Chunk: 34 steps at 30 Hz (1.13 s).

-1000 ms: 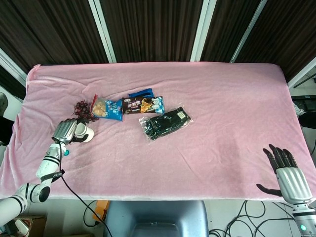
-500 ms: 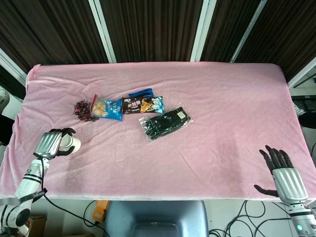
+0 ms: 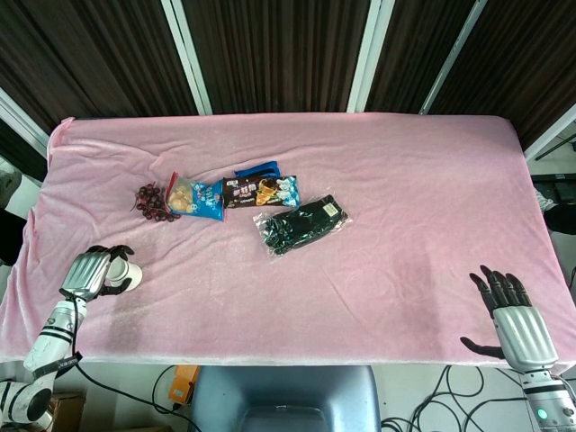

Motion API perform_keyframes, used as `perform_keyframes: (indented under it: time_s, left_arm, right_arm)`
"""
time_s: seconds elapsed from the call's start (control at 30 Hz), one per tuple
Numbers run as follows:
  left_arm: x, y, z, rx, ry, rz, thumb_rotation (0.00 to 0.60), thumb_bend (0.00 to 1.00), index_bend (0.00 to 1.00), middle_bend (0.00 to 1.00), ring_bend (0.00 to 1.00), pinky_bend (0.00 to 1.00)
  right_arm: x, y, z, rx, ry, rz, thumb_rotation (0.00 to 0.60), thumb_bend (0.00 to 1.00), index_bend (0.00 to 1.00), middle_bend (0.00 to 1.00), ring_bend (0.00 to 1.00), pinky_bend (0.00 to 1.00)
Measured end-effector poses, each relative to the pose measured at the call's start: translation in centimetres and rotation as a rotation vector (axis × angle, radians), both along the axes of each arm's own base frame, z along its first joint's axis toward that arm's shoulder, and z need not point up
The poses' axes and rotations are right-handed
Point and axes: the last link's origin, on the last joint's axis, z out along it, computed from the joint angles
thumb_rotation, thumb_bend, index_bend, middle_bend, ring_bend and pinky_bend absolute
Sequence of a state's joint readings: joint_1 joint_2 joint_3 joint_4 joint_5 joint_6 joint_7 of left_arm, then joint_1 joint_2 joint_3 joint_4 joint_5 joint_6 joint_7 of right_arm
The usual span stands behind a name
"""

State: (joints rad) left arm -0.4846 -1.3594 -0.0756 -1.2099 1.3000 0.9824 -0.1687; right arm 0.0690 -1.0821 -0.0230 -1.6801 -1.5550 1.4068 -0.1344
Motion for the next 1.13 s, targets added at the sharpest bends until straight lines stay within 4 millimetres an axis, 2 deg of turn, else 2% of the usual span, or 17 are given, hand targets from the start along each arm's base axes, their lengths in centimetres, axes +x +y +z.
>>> perform_keyframes:
  time_s: [0.07,0.2,0.27,0.37,0.6,0.77,0.9,0.97,1.03,1.13]
  left_arm:
    - [-0.1,0.0,0.0,0.0,0.005,0.002,0.6,0.34,0.27,0.33,0.23,0.2]
    - [-0.4,0.0,0.0,-0.011,0.014,0.015,0.6,0.33,0.12,0.13,0.06,0.17]
    - [-0.5,-0.1,0.1,-0.012,0.015,0.02,0.6,0.33,0.05,0.06,0.01,0.16]
    - [-0.6,-0.3,0.3,-0.012,0.003,0.028,0.6,0.32,0.0,0.03,0.0,0.16]
    - [0.0,-1.4,2.0,0.069,-0.02,-0.015,0.6,0.32,0.0,0.0,0.0,0.08]
    - [0.5,-4.7,4.3,0.207,-0.032,-0.093,0.6,0.32,0.0,0.0,0.0,0.05]
    - [0.1,-9.1,5.5,0.319,-0.026,-0.145,0.6,0.33,0.0,0.01,0.0,0.05]
    - [-0.5,-12.4,5.2,0.346,-0.029,-0.155,0.6,0.33,0.0,0.0,0.0,0.04]
    - [-0.9,-14.1,4.7,0.343,-0.022,-0.154,0.6,0.33,0.0,0.01,0.0,0.03]
    - [-1.2,-14.9,3.9,0.303,-0.01,-0.158,0.6,0.33,0.0,0.01,0.0,0.03]
  right_arm:
    - [0.0,0.0,0.0,-0.001,0.0,0.0,0.6,0.21,0.0,0.0,0.0,0.0]
    - [0.0,0.0,0.0,0.0,0.002,-0.001,0.6,0.21,0.0,0.0,0.0,0.0]
    - [0.0,0.0,0.0,-0.001,0.001,-0.001,0.6,0.21,0.0,0.0,0.0,0.0]
    - [0.0,0.0,0.1,-0.004,0.0,0.0,0.6,0.21,0.0,0.0,0.0,0.0]
    - [-0.1,0.0,0.1,-0.006,0.002,-0.003,0.6,0.21,0.0,0.0,0.0,0.0]
    - [-0.1,0.0,0.0,-0.005,0.008,-0.005,0.6,0.21,0.0,0.0,0.0,0.0]
    - [-0.1,0.0,-0.3,0.005,0.017,-0.006,0.6,0.21,0.0,0.0,0.0,0.0]
    - [0.1,0.0,-0.5,0.012,0.017,-0.002,0.6,0.21,0.0,0.0,0.0,0.0]
    - [0.2,0.1,-0.6,0.015,0.017,0.005,0.6,0.21,0.0,0.0,0.0,0.0]
    - [0.3,0.1,-0.8,0.02,0.019,0.014,0.6,0.21,0.0,0.0,0.0,0.0]
